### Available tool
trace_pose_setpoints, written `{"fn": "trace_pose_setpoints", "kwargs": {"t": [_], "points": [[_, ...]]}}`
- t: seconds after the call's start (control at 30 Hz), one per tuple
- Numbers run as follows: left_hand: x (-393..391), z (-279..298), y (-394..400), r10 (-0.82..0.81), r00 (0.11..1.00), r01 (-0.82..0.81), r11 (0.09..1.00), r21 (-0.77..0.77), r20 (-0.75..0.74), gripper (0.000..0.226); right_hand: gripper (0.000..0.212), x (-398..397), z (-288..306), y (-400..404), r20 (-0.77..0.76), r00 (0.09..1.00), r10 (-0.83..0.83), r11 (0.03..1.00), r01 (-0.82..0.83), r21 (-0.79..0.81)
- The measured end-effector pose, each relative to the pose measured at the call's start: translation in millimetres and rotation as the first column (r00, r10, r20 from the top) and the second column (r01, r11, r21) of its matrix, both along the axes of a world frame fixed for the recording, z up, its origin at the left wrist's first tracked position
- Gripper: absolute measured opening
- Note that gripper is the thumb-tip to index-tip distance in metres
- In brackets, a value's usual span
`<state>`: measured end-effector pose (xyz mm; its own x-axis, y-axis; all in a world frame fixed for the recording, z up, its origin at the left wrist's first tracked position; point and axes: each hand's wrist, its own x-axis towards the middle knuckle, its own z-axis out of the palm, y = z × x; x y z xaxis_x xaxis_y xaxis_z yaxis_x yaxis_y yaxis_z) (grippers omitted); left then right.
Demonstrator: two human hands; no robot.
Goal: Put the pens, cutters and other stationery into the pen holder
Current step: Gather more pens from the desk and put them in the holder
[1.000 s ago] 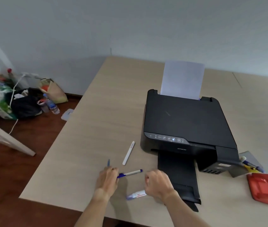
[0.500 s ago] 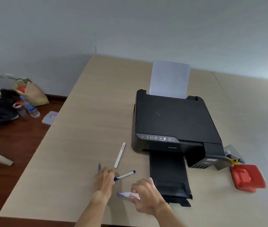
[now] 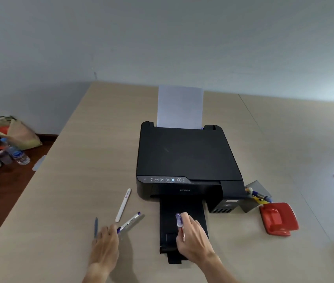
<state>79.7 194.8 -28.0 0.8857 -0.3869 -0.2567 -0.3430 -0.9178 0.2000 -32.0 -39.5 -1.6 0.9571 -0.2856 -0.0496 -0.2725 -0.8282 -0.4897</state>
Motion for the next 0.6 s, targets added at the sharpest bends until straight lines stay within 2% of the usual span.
{"fn": "trace_pose_setpoints", "kwargs": {"t": [0.1, 0.2, 0.4, 0.5, 0.6], "points": [[-8, 4, -11, 0.058, 0.998, -0.048, 0.968, -0.246, 0.033, 0.024, 0.008, -14, 1, -31, 0.07, 0.997, -0.033, 0.999, 0.033, 0.007], [-14, 21, -39, 0.054, 0.995, -0.015, 0.907, -0.421, 0.081, 0.012, 0.013, -25, 5, -61, 0.123, 0.99, -0.073, 0.997, 0.075, -0.007], [-28, 43, -119, -0.167, 0.978, 0.206, 0.858, -0.471, 0.123, 0.011, 0.012, -51, 10, -122, 0.224, 0.961, -0.165, 0.985, 0.171, -0.007], [-41, 49, -172, -0.351, 0.918, 0.395, 0.791, -0.467, 0.183, 0.009, 0.022, -72, 18, -159, 0.286, 0.932, -0.221, 0.974, 0.227, 0.012], [-55, 56, -228, -0.482, 0.843, 0.537, 0.721, -0.437, 0.24, 0.01, 0.027, -86, 34, -201, 0.361, 0.862, -0.355, 0.934, 0.343, 0.098]]}}
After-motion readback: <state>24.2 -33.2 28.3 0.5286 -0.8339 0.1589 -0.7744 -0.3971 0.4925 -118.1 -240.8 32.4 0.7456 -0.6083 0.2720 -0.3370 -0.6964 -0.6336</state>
